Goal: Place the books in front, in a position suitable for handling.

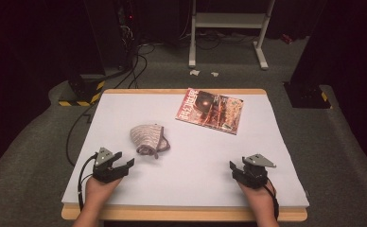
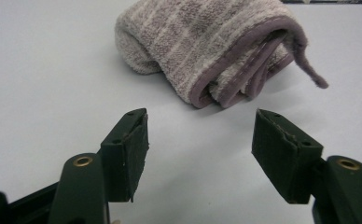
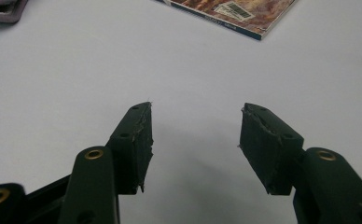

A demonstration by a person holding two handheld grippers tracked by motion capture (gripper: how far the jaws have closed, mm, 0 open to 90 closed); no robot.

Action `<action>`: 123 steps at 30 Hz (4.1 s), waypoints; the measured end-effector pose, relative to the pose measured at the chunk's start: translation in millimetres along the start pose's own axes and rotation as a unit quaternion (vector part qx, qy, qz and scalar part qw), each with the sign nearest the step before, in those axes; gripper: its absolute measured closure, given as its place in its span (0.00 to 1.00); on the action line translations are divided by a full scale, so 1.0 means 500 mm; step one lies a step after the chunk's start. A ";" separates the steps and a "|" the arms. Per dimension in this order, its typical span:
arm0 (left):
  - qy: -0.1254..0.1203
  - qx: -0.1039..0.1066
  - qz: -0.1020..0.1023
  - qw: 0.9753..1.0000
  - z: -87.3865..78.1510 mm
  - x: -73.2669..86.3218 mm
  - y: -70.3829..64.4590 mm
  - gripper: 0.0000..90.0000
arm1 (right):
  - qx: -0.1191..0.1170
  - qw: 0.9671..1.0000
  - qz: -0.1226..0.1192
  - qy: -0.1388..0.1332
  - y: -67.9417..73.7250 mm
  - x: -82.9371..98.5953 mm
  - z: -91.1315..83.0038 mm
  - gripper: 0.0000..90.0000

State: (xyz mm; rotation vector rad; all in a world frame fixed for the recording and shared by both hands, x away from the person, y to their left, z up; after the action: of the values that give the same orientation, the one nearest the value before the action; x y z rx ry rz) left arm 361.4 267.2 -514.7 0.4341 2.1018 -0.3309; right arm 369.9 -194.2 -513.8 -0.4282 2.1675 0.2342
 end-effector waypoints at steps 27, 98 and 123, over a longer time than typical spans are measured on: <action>-0.007 0.017 0.008 1.000 0.000 -0.005 -0.012 0.43 | -0.003 1.000 -0.001 -0.002 -0.002 0.002 -0.001 0.51; -0.026 0.042 0.035 0.998 0.311 -0.286 -0.301 0.36 | 0.028 0.999 -0.010 0.013 -0.080 -0.115 0.095 0.46; 0.079 -0.053 -0.027 0.995 0.506 -0.284 -0.183 0.25 | 0.017 0.996 0.050 0.068 -0.128 -0.138 0.221 0.44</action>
State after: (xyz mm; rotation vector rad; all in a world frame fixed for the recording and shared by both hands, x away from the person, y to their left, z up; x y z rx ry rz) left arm 583.3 59.5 -522.2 0.3510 2.2757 -0.2213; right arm 514.6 -203.0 -523.8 -0.3245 2.3265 0.2283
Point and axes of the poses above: each handheld gripper's, and its own axes: z roughly forward along the jaws, x roughly out of its underside, y roughly to its left, the point moved 3 cm from there along z, roughly forward along the jaws
